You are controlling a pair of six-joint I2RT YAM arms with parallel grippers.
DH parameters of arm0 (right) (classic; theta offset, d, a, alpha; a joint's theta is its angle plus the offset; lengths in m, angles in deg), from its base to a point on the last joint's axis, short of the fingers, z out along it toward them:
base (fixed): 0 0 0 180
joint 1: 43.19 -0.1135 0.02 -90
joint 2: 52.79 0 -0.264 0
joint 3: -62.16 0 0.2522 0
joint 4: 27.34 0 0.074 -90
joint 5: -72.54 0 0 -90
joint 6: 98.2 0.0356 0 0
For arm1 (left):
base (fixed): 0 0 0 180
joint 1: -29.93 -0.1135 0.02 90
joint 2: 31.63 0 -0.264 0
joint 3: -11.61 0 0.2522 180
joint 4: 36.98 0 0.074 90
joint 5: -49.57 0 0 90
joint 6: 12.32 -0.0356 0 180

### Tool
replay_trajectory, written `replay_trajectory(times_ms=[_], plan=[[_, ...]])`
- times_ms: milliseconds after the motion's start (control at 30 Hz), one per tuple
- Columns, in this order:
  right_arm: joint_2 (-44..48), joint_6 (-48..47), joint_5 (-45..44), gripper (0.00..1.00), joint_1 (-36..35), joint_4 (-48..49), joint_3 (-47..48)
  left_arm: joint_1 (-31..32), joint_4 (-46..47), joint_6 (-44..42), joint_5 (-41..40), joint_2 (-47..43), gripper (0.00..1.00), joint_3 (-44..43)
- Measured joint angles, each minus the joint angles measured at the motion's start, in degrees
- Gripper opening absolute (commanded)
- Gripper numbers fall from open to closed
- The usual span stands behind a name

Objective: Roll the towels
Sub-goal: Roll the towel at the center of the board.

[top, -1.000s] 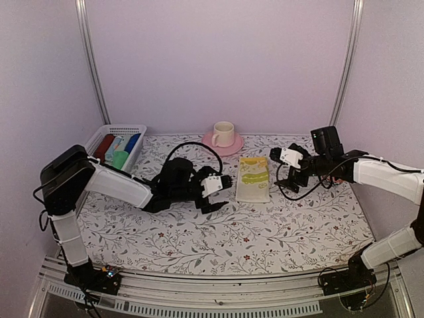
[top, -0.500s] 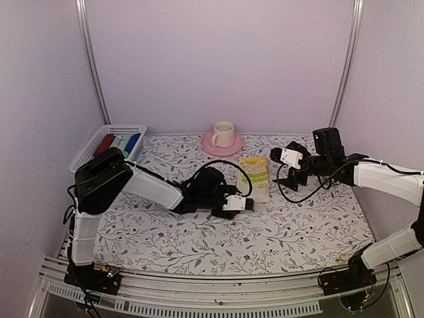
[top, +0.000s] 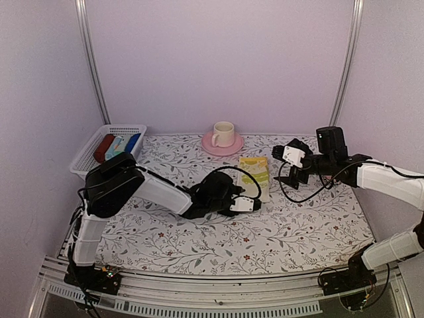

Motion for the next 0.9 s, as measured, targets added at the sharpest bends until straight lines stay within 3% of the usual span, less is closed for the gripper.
replay_trajectory(times_ms=[267,533,900], plan=[[0.50,-0.04,0.20,0.99,0.00,0.15,-0.15,-0.02,-2.10,-0.11,-2.08,1.29,0.31,-1.99],[3.26,-2.49,4.00,0.99,0.85,0.26,-3.89,-0.35,-7.85,2.64,-0.61,2.21,0.00,-4.85],[4.28,-16.90,13.90,0.99,1.25,0.15,-13.05,-1.46,-20.81,11.52,8.61,-0.48,0.00,-7.45]])
